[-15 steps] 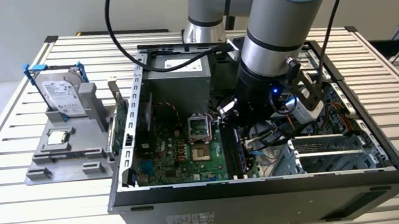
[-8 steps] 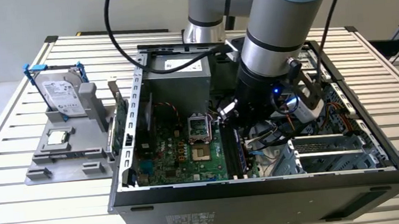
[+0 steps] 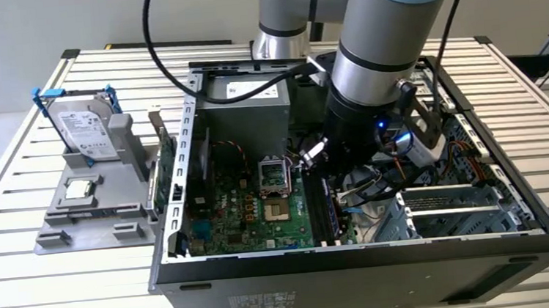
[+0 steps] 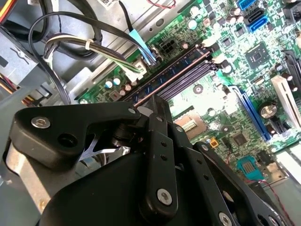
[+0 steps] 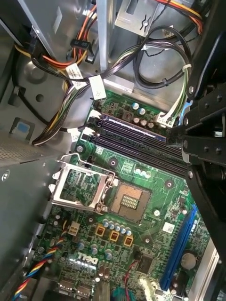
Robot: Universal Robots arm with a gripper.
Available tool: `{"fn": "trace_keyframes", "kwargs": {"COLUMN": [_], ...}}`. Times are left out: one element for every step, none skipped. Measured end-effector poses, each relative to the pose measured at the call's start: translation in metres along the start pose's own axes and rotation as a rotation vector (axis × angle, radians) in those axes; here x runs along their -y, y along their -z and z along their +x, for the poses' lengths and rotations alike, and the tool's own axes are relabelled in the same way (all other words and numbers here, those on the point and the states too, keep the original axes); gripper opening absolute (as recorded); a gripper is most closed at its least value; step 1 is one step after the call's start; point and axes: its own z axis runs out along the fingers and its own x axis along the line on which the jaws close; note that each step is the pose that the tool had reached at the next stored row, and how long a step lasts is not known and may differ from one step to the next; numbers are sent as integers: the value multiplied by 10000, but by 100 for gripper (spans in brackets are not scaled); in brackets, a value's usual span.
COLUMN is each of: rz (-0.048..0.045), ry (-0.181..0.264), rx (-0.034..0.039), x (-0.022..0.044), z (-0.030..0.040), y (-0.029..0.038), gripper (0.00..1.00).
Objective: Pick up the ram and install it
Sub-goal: 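Press down the ram until it locks into place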
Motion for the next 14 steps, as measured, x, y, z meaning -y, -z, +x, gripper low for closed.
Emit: {"fn": "trace_keyframes", "kwargs": {"rz": [1, 0, 1, 3, 5, 5, 6, 6, 8, 9, 11, 13, 12, 12], "ry": [67, 133, 199, 263, 327, 388, 450, 510, 573, 635, 697, 760, 821, 880], "rx": [0, 0, -1, -3, -4, -4, -5, -5, -7, -7, -9, -10, -10, -10], "x": [0, -1, -2, -1, -2, -3, -3, -3, -4, -5, -5, -6, -7, -8], "z": [0, -1, -1, -1, -1, -2, -2, -2, -3, -3, -3, -3, -4, -4], "y": [-1, -2, -3, -2, -3, -5, -5, -6, -7, -9, -10, -10, -13, -16], "gripper": [0, 0, 0, 0, 0, 0, 0, 0, 0, 0, 0, 0, 0, 0]}}
